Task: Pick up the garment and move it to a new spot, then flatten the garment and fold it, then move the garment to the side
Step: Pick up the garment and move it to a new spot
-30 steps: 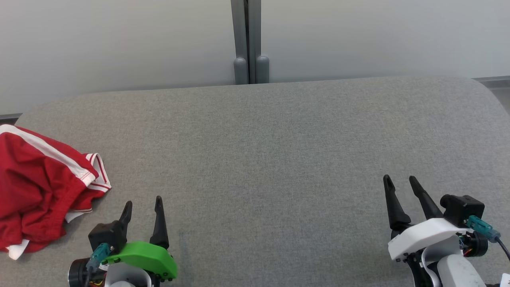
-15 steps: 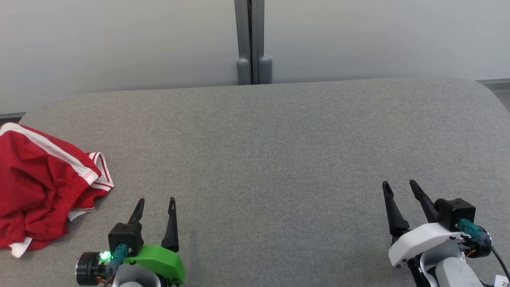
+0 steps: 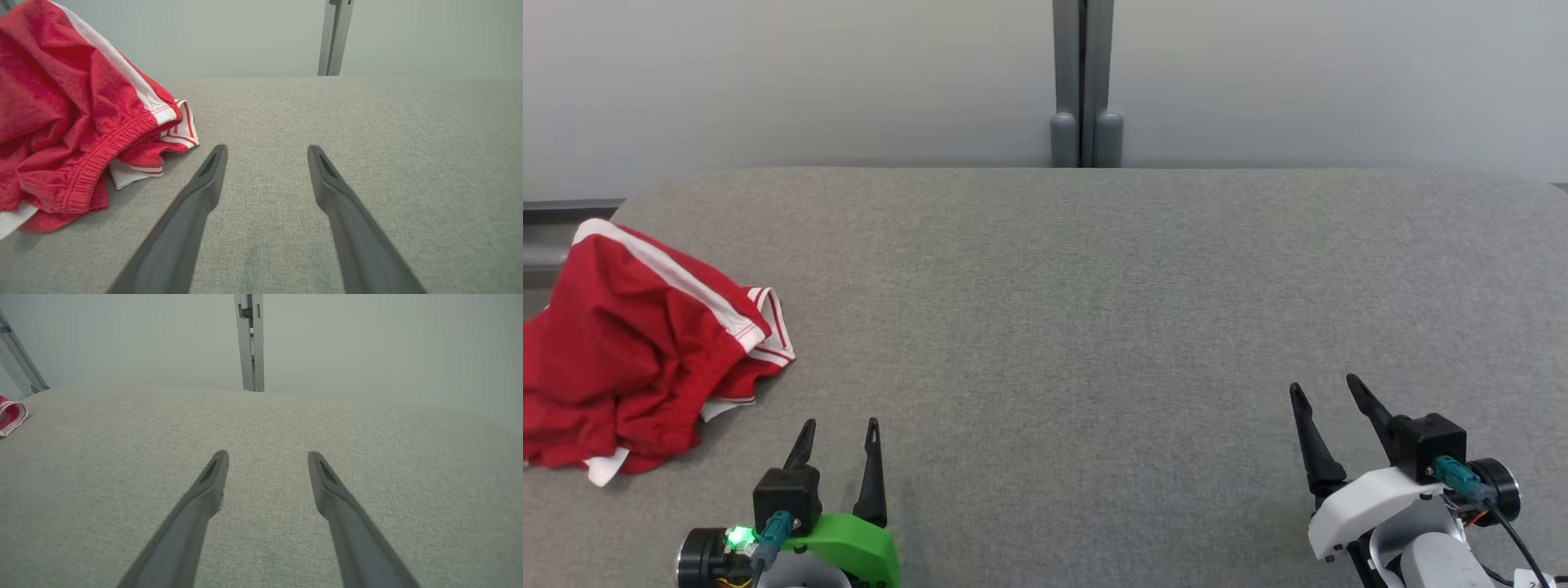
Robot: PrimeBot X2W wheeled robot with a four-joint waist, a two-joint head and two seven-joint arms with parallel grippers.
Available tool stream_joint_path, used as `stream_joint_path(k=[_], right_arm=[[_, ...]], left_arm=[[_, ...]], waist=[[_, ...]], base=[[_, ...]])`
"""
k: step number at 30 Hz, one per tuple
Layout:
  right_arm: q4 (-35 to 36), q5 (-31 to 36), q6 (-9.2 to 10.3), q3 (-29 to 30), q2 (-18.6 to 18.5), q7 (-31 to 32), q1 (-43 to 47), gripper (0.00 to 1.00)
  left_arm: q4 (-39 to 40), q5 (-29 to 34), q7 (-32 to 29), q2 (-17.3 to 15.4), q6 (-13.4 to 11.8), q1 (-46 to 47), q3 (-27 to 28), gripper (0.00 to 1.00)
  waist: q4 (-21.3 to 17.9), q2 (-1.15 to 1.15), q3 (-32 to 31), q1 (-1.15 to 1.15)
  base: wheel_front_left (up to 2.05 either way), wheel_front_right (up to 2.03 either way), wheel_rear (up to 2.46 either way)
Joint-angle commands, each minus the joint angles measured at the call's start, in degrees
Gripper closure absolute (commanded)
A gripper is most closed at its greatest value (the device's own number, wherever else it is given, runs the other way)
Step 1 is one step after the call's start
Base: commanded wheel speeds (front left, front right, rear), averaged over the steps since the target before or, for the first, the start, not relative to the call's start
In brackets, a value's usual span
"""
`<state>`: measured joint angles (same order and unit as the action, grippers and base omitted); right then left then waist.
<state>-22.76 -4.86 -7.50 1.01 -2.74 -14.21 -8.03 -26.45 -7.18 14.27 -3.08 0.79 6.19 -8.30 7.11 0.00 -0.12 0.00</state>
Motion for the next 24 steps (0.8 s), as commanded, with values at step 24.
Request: stream_joint_path(k=[24], right_arm=[[-2.1, -0.5, 0.03, -9.1, -0.4, -1.0, -2.9, 0.0]], left_arm=[[-0.4, 1.0, 0.9, 0.1, -2.2, -3.9, 10.4, 0.0]], waist=[[23.4, 0.0, 3.0, 0.0]], base=[[0.0, 0.0, 0.0]])
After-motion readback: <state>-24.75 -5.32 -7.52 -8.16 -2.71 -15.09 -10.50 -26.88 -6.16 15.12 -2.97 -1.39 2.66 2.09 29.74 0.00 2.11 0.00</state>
